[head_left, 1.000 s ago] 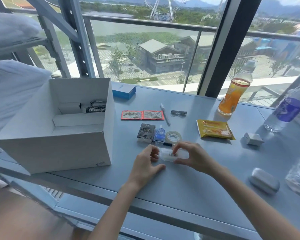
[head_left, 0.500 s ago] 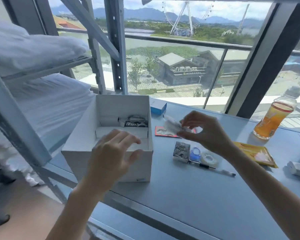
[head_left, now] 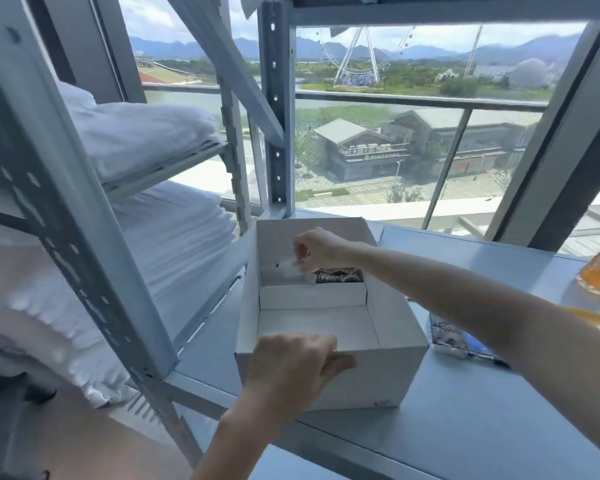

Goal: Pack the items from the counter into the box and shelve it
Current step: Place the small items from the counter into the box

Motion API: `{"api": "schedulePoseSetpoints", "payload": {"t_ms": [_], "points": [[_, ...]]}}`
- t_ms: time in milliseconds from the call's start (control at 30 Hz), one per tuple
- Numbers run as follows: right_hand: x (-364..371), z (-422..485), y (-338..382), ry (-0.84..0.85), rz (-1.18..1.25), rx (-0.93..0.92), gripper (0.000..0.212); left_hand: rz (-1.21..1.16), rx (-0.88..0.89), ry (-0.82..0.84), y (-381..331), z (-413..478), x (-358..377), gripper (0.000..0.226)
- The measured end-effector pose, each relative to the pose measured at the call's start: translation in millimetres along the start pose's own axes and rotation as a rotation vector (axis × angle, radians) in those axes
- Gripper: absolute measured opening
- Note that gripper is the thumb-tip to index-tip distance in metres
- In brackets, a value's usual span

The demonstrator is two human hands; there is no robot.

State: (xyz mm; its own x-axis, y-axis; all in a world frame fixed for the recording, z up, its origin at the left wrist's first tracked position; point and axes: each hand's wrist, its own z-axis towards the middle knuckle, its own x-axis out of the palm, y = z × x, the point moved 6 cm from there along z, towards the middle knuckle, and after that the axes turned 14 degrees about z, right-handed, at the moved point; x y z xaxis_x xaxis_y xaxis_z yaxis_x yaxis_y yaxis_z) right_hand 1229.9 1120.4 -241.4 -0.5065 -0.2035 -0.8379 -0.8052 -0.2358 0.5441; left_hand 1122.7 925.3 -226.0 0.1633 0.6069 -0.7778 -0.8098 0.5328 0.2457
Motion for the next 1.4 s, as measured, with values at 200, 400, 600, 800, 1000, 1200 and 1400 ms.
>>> {"api": "schedulePoseSetpoints", "payload": {"t_ms": [200,400,600,800,1000,1200,1400], "points": [[27,28,-20,-0.022,0.032,0.010,0.017,-0.036,-0.017,-0.025,1,-2,6,0.050],[28,24,-22,0.091,-0.082,-0.012,0.021,-0.037,-0.014,-0.016,1,-1,9,0.051],[30,18,-28,0.190,-0.174,0.018,0.017,-0.049,-0.041,0.059,1,0,5,0.052],[-17,-15,-17,0.031,-0.091,-0.120,0.018,-0.058,0.007,0.104,-7,0,4,0.053],[-114,-137,-73,-0.374,0.023,-0.205,0.009,-0.180,0.037,0.244,-38,17,8,0.045],[-117,-225,-209,-0.429,0.044,0.303,0.014,-0.146,-0.008,0.252,-111,61,16,0.034],[-92,-249,-280,-0.421,0.034,0.477,0.026,0.028,-0.046,0.206,-114,59,15,0.045]]}}
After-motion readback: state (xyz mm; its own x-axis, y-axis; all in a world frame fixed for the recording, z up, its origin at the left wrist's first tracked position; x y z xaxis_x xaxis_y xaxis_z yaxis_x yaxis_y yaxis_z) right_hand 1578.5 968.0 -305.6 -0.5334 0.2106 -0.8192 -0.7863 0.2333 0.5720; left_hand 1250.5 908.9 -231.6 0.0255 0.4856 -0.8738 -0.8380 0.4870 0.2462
